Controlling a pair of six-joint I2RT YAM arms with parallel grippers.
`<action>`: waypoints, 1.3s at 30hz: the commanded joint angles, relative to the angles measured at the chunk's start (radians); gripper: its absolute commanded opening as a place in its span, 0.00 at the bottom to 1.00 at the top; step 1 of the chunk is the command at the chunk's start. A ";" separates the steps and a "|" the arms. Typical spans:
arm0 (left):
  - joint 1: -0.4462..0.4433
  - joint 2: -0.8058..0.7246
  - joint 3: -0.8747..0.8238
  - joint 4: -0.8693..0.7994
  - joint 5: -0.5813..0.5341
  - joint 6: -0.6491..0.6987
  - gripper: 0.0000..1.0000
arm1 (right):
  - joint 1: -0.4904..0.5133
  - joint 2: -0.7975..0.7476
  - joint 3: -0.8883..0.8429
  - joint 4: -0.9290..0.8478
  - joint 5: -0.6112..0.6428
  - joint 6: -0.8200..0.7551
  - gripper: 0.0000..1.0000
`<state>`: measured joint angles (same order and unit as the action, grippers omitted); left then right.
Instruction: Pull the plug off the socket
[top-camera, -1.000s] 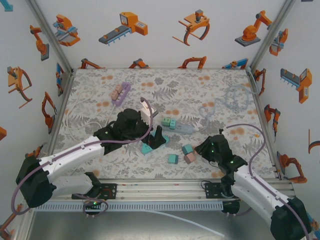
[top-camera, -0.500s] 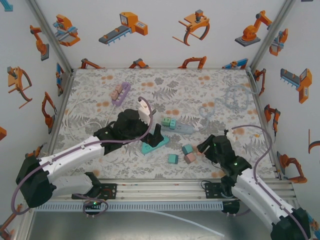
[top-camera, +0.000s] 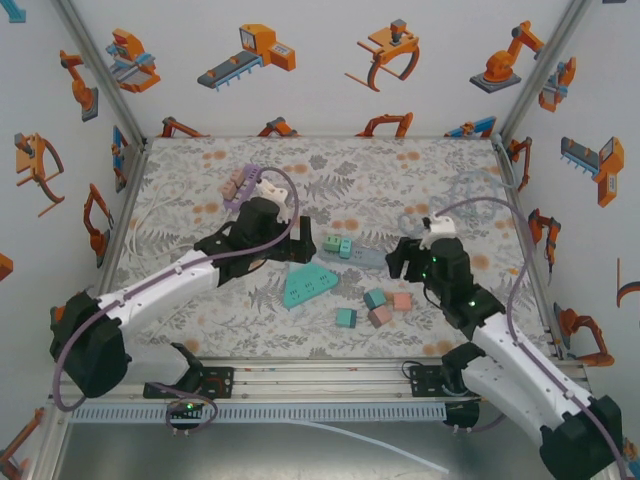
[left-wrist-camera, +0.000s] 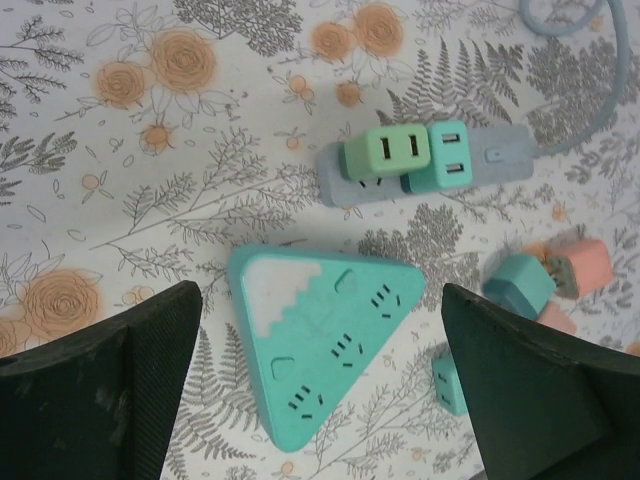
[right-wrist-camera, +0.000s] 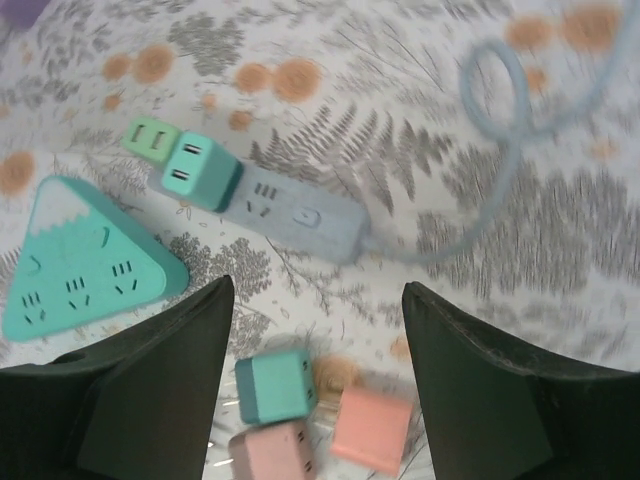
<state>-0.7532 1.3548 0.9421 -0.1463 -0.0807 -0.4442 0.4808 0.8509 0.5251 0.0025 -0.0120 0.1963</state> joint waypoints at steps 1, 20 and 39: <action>0.018 0.056 0.061 0.025 0.000 -0.039 0.97 | -0.001 0.106 0.086 0.146 -0.232 -0.413 0.65; 0.064 0.373 0.274 0.024 0.153 -0.063 0.99 | -0.006 0.686 0.443 -0.105 -0.703 -0.972 0.65; 0.067 0.466 0.249 0.052 0.221 -0.070 0.94 | -0.026 0.870 0.498 -0.131 -0.735 -0.994 0.51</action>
<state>-0.6922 1.8088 1.1912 -0.1097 0.1291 -0.5007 0.4591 1.7016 0.9981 -0.1150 -0.7078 -0.7834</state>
